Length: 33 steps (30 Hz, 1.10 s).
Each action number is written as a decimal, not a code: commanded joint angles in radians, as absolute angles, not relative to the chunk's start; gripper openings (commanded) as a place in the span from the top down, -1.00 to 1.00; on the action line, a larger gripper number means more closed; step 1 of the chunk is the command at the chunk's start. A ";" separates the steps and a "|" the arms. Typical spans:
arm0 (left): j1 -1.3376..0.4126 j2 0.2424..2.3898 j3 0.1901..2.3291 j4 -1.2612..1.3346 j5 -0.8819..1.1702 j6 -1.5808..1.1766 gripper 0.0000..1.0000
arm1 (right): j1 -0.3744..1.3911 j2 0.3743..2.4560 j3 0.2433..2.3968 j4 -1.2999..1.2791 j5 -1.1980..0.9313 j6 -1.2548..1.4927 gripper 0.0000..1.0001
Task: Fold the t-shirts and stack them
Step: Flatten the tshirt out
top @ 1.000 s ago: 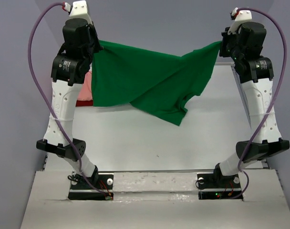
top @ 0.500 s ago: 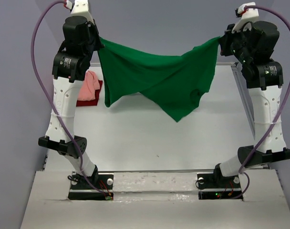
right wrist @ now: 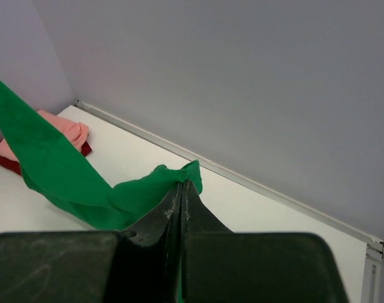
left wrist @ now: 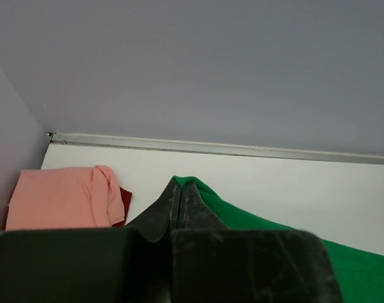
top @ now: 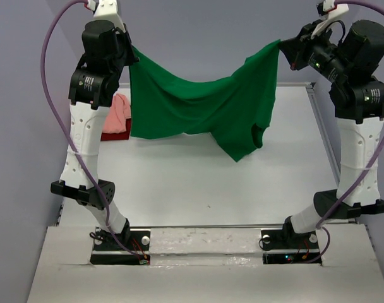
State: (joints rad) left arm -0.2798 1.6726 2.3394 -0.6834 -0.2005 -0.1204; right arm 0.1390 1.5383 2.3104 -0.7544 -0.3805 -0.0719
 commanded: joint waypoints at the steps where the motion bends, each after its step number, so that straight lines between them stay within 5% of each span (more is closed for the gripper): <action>1: -0.276 1.592 2.353 -0.617 -0.169 -0.110 1.00 | 0.152 1.416 2.309 -0.716 -0.278 -0.100 1.00; 10: -0.330 1.465 2.254 -0.617 -0.244 -0.081 1.00 | 0.376 1.261 2.064 -0.698 0.303 -0.334 1.00; 22: -0.407 1.367 2.141 -0.624 -0.384 -0.041 1.00 | 0.396 1.247 1.893 -0.617 0.509 -0.321 1.00; 25: -0.407 1.423 2.166 -0.640 -0.347 -0.052 1.00 | 0.361 1.265 1.885 -0.612 0.479 -0.279 1.00; 30: -0.407 1.485 2.233 -0.638 -0.319 -0.055 1.00 | 0.258 1.236 1.920 -0.680 -0.103 -0.095 1.00; 33: -0.402 1.525 2.258 -0.644 -0.302 -0.060 1.00 | 0.249 1.261 1.941 -0.706 -0.114 -0.106 1.00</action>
